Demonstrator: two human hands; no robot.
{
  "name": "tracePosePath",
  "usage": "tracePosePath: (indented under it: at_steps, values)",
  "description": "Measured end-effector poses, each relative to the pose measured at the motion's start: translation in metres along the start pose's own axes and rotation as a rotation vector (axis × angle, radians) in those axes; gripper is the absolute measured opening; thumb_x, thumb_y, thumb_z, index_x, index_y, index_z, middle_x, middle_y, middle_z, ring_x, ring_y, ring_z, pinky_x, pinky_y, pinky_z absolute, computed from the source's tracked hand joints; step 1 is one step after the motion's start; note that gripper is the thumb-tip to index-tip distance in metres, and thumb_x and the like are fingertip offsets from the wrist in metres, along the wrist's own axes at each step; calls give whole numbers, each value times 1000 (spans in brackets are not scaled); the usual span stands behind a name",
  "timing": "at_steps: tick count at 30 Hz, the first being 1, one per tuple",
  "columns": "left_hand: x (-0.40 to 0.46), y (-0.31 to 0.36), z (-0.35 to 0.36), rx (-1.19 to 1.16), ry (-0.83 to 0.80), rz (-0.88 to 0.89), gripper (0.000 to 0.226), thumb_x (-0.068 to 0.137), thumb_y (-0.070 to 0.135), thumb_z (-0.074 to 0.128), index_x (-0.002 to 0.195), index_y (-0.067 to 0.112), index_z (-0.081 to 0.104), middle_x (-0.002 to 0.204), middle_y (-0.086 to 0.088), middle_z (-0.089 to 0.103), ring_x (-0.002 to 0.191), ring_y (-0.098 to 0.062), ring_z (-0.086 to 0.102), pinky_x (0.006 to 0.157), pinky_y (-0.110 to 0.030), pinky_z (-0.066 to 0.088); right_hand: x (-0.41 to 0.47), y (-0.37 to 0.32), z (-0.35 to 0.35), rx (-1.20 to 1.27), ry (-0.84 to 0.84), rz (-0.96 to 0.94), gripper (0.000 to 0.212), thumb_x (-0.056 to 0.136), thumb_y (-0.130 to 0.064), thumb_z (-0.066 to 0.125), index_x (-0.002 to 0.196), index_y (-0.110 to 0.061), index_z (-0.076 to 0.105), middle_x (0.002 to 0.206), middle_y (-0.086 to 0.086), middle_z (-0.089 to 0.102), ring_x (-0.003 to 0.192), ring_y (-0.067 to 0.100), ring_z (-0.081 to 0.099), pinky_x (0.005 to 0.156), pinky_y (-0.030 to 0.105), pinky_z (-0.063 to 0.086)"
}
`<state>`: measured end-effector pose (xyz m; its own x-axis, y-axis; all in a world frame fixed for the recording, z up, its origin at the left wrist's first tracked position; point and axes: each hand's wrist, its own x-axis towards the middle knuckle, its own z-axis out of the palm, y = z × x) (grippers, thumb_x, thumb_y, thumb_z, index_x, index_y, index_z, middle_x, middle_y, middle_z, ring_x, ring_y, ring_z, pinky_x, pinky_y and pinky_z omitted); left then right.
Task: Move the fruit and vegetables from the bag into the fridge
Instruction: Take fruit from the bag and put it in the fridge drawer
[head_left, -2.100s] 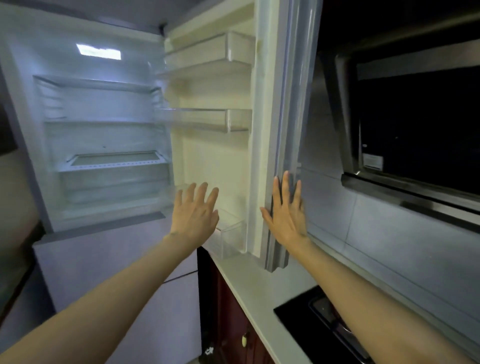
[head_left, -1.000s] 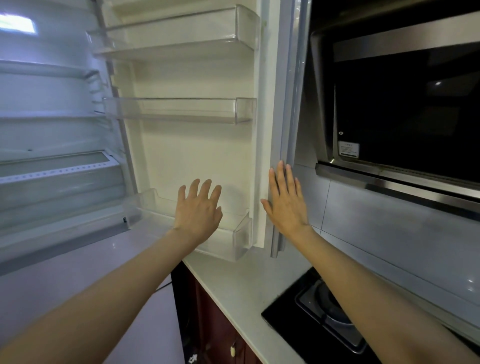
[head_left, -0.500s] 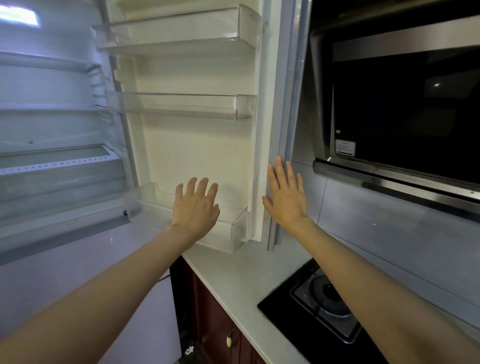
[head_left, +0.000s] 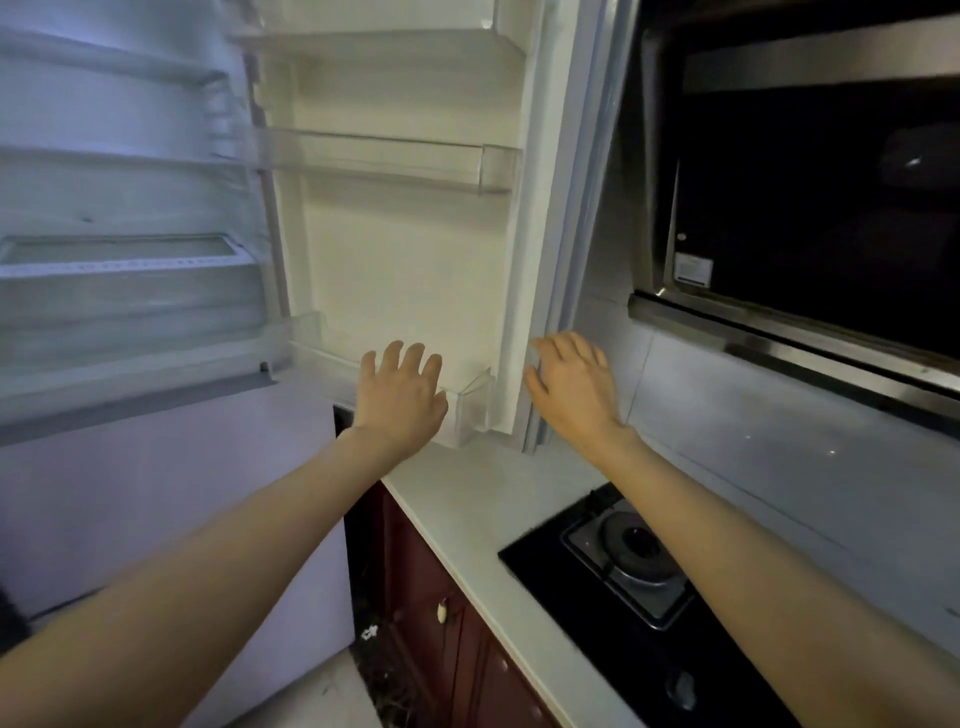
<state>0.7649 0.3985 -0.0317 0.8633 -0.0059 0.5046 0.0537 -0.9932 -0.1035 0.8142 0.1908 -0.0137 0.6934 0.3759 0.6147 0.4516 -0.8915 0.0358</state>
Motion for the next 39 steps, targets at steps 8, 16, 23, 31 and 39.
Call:
tracePosePath:
  at_steps: [8,16,23,31,39]
  values:
    - [-77,-5,53,-176,-100,40,43,84,28,54,122,8,55,124,-13,55,116,-33,47,92,-46,36,-114,-29,39,-16,-188,148,36,95,-27,43,121,-7,57,119,12,61,118,27,48,98,40,37]
    - [-143,-18,98,-265,-235,206,41,86,29,54,122,8,55,131,-14,53,120,-35,45,93,-48,34,-205,-75,56,-90,-381,394,43,99,-35,37,134,-13,48,136,7,52,136,24,33,108,39,28]
    - [-192,20,106,-392,-306,418,44,89,29,52,127,7,53,134,-16,51,122,-37,45,94,-49,34,-300,-106,34,-113,-459,611,45,98,-34,40,136,-11,46,141,11,46,138,28,31,110,43,26]
    - [-265,104,92,-442,-420,663,44,90,35,47,128,12,51,133,-10,51,124,-32,41,98,-47,34,-426,-112,-20,-194,-502,910,41,97,-33,41,131,-12,49,137,10,49,135,29,34,108,42,30]
    - [-348,236,46,-475,-492,974,44,93,42,42,126,15,50,132,-7,50,122,-29,42,99,-43,35,-562,-87,-106,-289,-480,1202,43,97,-37,40,133,-15,48,138,7,50,135,26,34,109,41,30]
